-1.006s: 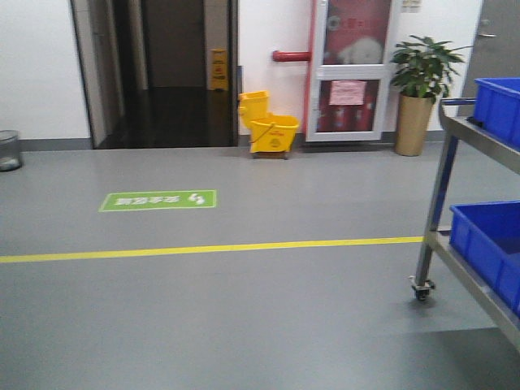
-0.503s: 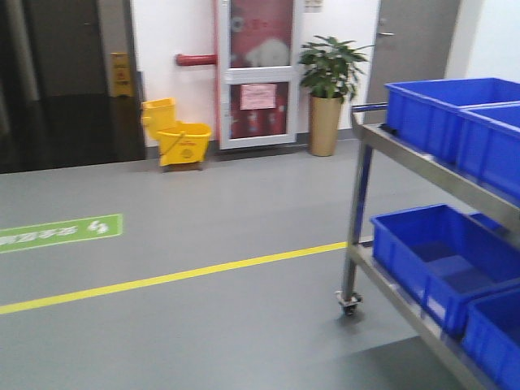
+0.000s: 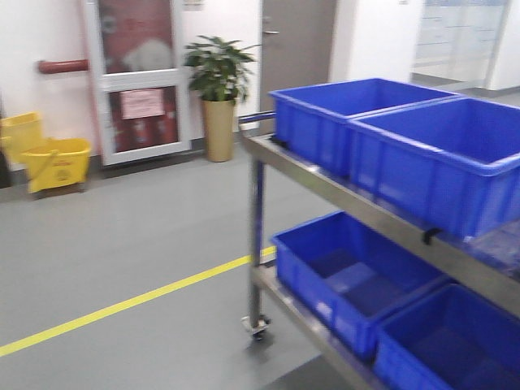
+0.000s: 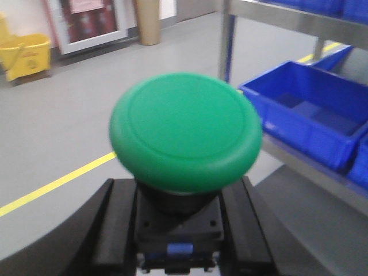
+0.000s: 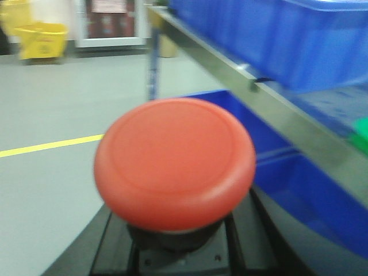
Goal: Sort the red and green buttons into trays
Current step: 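Drive the base to the shelf holding green and red trays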
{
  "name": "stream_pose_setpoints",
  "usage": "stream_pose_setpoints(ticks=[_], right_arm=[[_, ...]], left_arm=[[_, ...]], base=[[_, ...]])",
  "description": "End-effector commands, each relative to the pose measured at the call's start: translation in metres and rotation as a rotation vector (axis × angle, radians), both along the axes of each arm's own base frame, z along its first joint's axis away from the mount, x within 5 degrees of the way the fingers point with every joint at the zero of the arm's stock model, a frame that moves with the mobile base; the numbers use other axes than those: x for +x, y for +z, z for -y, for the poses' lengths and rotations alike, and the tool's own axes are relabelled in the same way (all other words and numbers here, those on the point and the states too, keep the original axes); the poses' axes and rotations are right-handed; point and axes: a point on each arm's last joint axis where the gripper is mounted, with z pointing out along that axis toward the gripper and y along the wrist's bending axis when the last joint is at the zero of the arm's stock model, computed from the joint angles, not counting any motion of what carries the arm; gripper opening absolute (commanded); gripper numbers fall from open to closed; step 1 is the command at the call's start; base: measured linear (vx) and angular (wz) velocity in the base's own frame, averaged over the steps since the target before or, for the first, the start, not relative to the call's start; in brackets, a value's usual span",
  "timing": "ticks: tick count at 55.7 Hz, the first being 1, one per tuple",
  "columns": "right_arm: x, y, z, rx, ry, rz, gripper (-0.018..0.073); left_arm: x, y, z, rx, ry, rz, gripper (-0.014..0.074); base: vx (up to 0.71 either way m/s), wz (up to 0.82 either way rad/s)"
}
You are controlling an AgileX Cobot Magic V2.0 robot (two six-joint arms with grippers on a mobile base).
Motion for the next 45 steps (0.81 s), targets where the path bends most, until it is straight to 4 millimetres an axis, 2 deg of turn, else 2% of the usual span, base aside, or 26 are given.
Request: stream_pose_setpoints(ticks=[1, 45], right_arm=[[0.0026, 0.0177, -0.0017, 0.004, 0.017, 0.113, -0.0009], [0.0026, 0.0177, -0.0017, 0.004, 0.017, 0.113, -0.0009]], left_arm=[[0.0017, 0.0163, 0.0033, -0.020, -0.031, 0.098, 0.0001], [0.0017, 0.0163, 0.0033, -0.020, -0.031, 0.098, 0.0001]], base=[[0.39, -0.69], [0.29, -0.77]])
